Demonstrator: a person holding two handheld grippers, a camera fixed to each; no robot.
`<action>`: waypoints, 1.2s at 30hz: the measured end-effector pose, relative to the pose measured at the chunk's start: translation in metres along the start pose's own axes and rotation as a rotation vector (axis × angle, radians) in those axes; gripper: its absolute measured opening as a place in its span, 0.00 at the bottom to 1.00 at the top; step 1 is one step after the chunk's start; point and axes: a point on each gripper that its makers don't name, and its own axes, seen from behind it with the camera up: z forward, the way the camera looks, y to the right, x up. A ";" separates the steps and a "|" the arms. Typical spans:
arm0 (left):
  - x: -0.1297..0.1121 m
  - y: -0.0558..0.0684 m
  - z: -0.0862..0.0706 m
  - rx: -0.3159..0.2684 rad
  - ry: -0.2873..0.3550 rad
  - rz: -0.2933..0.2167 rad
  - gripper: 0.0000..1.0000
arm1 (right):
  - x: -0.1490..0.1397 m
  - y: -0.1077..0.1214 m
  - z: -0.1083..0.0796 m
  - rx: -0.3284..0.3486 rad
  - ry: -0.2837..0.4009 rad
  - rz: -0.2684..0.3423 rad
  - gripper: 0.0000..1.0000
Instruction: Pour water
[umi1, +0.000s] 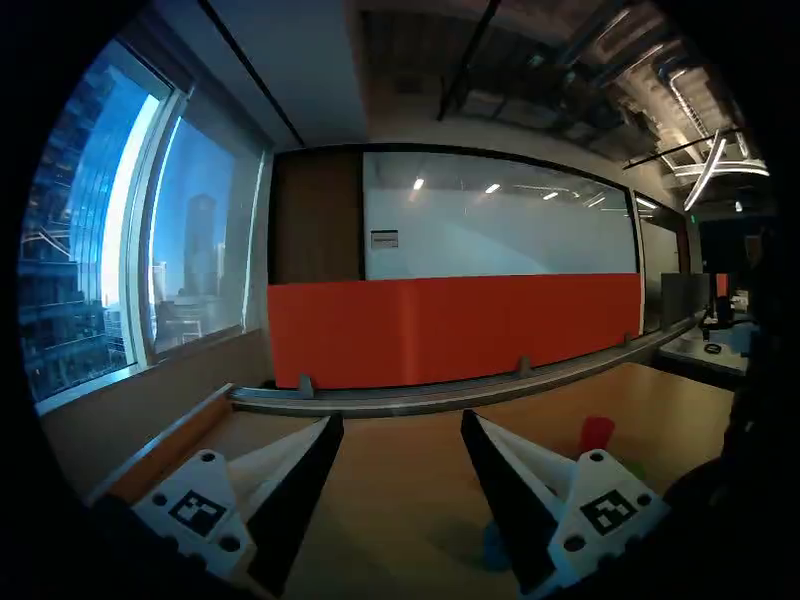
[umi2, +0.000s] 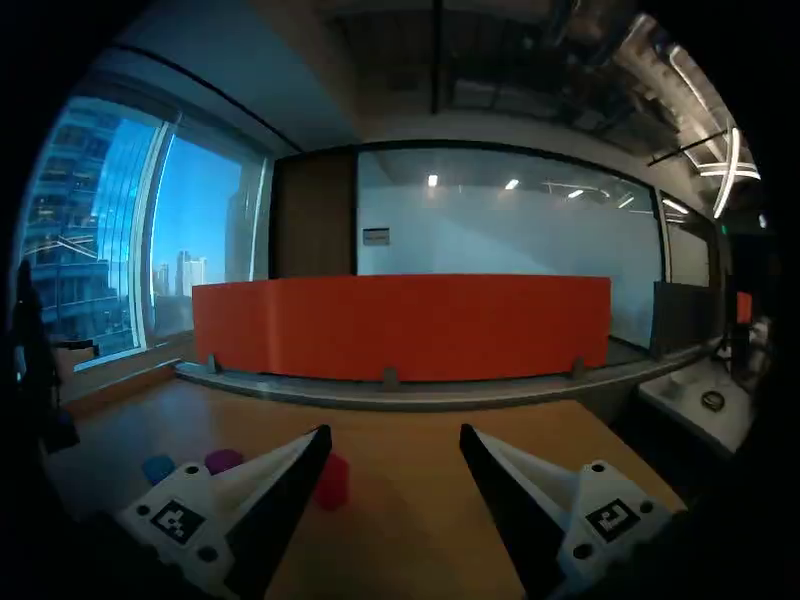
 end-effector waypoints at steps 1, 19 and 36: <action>0.006 0.000 0.000 -0.009 -0.001 0.002 0.87 | 0.007 -0.001 0.000 0.003 -0.001 -0.005 0.99; 0.041 0.032 0.005 -0.238 -0.045 -0.027 0.87 | 0.039 -0.036 0.004 0.159 -0.027 -0.030 0.99; 0.041 0.069 0.000 -0.479 -0.049 -0.037 0.87 | 0.053 -0.127 -0.010 0.553 0.001 -0.067 0.99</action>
